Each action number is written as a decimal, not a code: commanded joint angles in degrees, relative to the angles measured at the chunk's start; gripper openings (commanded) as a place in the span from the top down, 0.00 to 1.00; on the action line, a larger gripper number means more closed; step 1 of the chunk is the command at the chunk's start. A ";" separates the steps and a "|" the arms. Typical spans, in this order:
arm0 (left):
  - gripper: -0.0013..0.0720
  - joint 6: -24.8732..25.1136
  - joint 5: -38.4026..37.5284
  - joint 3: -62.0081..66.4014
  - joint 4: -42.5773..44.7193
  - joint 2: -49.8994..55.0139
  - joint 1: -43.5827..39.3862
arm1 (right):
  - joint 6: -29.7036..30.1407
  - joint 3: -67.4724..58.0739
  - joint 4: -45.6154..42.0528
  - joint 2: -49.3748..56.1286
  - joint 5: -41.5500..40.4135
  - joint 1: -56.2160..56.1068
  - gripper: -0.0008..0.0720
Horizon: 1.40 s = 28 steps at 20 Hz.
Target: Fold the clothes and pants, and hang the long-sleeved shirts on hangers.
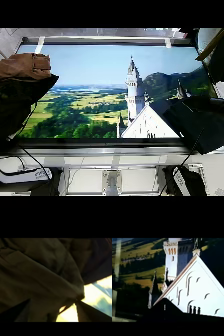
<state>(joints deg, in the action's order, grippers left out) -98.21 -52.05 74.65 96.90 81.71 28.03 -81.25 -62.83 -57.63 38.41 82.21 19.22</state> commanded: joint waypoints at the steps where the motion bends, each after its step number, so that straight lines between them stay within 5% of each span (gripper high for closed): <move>1: 0.13 -0.85 7.85 0.00 -10.95 5.18 4.85 | -0.22 -0.04 -0.04 -0.02 -2.71 -0.04 0.98; 7: 0.18 -0.83 12.13 0.00 -13.62 9.77 4.83 | -0.24 -0.04 -0.04 -0.02 -3.72 -0.04 0.98; 8: 0.33 -0.81 11.87 0.00 -13.60 10.21 4.85 | -0.24 -0.04 -0.07 -0.02 -4.46 -0.04 0.98; 10: 0.92 -0.61 11.72 0.00 -13.40 10.49 4.85 | -0.24 -0.04 -0.04 -0.02 -6.23 -0.04 0.98; 11: 0.97 0.31 11.72 0.02 -13.38 10.29 4.85 | -0.24 -0.04 -0.04 -0.02 -6.91 -0.04 0.98; 17: 0.97 1.81 9.94 0.11 -13.70 -1.44 4.24 | -0.02 -0.07 -3.08 -0.02 -6.91 0.02 0.98; 21: 0.97 6.43 3.82 0.09 -20.41 -16.94 -1.40 | 0.04 -0.07 -15.08 -0.02 -6.69 0.02 0.98; 28: 0.97 10.60 -6.10 -0.52 -29.68 -24.74 -33.86 | 5.73 -0.07 -23.85 -0.02 -6.75 0.02 0.98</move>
<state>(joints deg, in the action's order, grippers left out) -89.10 -54.28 74.54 69.97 58.83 7.20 -78.74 -62.83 -78.06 38.41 75.50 19.25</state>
